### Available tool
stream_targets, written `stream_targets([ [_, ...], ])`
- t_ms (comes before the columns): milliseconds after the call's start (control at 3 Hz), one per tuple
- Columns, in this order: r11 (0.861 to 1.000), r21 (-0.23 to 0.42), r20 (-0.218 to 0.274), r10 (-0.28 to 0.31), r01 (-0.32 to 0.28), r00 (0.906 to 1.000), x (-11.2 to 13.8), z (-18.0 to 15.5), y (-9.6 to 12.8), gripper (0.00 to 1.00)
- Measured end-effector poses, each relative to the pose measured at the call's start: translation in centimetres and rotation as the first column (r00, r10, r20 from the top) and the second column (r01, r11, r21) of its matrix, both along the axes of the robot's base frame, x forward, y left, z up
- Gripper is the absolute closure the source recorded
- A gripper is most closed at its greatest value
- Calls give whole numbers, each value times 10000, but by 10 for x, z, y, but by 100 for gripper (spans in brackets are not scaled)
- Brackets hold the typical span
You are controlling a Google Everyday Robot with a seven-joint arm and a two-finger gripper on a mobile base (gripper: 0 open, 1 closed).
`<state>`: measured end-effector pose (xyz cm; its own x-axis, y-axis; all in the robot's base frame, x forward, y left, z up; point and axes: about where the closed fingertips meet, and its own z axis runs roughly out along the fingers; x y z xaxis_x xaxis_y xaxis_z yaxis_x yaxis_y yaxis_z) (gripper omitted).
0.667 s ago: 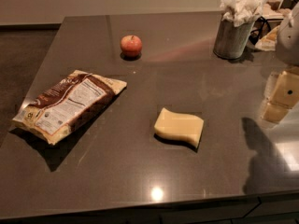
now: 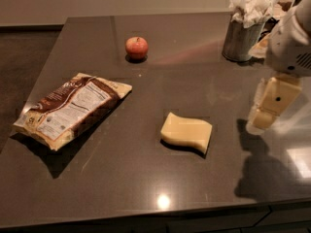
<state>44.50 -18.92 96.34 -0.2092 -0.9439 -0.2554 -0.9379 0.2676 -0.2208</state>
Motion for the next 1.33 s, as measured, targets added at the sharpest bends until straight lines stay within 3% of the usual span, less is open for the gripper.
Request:
stream_targets([
  [667,9953,923,-881,362,-280,9955,15,-61,68,0],
  [1333,9938,989,-1383,636,-501,9883,16,-106,103,0],
])
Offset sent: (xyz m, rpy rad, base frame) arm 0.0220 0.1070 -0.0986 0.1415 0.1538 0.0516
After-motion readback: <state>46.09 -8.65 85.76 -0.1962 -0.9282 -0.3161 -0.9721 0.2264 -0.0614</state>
